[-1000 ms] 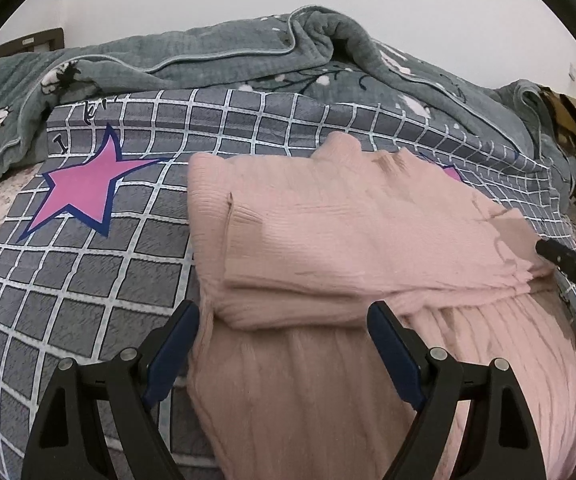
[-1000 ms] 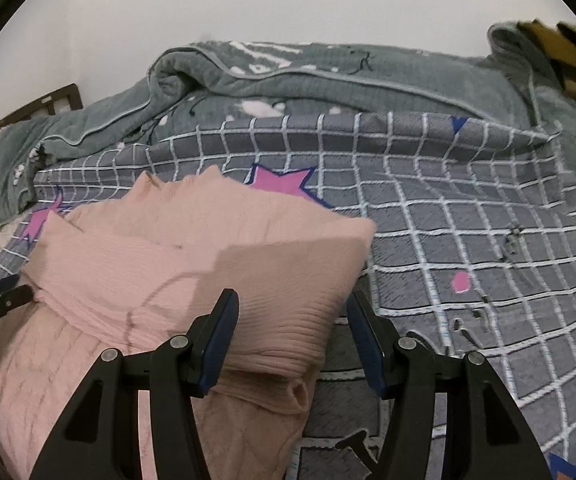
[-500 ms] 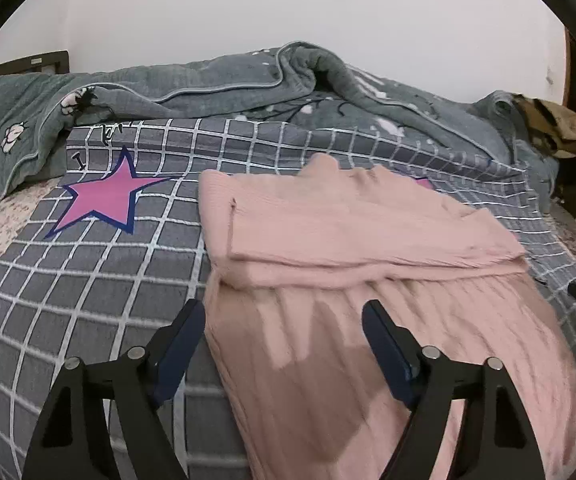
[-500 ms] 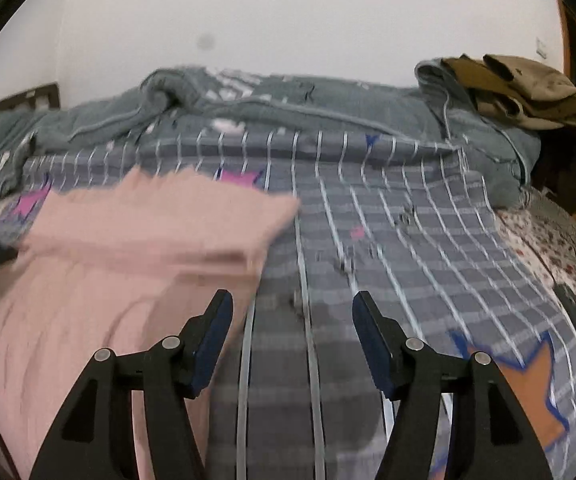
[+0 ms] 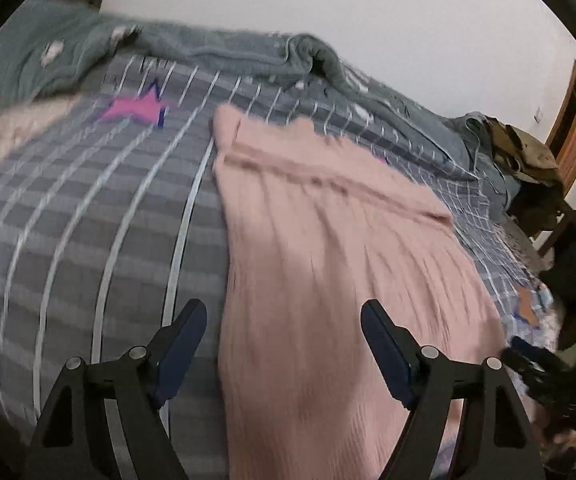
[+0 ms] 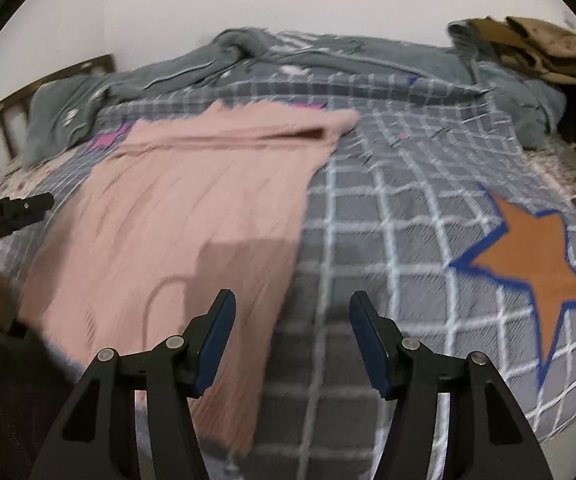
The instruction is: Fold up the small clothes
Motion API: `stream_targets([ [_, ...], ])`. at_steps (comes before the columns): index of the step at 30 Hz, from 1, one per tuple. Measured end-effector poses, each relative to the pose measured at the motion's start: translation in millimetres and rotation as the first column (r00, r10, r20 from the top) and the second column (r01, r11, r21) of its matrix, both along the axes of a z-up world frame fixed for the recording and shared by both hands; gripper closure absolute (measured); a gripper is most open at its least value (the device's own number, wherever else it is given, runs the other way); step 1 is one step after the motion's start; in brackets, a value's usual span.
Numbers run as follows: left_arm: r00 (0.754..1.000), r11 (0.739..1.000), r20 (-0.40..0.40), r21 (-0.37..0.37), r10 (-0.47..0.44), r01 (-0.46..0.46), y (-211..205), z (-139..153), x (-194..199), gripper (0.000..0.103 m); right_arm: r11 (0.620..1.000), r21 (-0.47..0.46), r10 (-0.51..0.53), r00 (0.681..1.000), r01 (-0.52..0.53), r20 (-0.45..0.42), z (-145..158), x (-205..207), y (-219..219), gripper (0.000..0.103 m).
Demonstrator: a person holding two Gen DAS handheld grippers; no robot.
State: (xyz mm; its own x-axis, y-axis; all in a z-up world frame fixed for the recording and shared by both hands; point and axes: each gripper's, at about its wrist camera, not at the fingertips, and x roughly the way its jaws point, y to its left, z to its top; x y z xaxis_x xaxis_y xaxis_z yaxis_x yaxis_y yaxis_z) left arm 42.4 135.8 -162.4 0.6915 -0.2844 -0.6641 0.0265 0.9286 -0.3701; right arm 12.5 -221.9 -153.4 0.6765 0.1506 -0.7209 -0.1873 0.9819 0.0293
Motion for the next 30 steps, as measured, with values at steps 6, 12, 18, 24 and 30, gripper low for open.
stream_targets([
  [6, 0.999, 0.998, -0.037, 0.057, -0.032, 0.034, -12.6, -12.5, -35.7, 0.031, 0.997, 0.073, 0.028, 0.998, -0.024, -0.062, -18.3, -13.9, -1.9, 0.050],
  [12, 0.998, 0.998, -0.067, 0.069, 0.005, -0.001, -16.8, -28.6, -42.5, 0.048, 0.995, 0.098, 0.037, 0.997, -0.030, -0.064, -24.3, -20.5, -2.7, 0.060],
  [18, 0.997, 0.999, -0.075, 0.014, 0.030, -0.029, -7.4, -33.8, -43.3, 0.052, 0.995, 0.088, 0.050, 0.995, -0.043, -0.083, -26.3, -16.6, 1.2, 0.060],
  [24, 0.997, 0.999, -0.067, 0.035, 0.029, -0.027, -12.1, -35.4, -39.2, 0.060, 0.995, 0.093, 0.053, 0.994, -0.044, -0.092, -28.1, -12.9, 4.8, 0.060],
  [30, 0.998, 1.000, -0.065, 0.008, 0.025, -0.024, -9.0, -34.6, -41.2, 0.091, 0.996, 0.083, 0.051, 0.994, -0.043, -0.096, -28.6, -9.3, 8.7, 0.060],
])
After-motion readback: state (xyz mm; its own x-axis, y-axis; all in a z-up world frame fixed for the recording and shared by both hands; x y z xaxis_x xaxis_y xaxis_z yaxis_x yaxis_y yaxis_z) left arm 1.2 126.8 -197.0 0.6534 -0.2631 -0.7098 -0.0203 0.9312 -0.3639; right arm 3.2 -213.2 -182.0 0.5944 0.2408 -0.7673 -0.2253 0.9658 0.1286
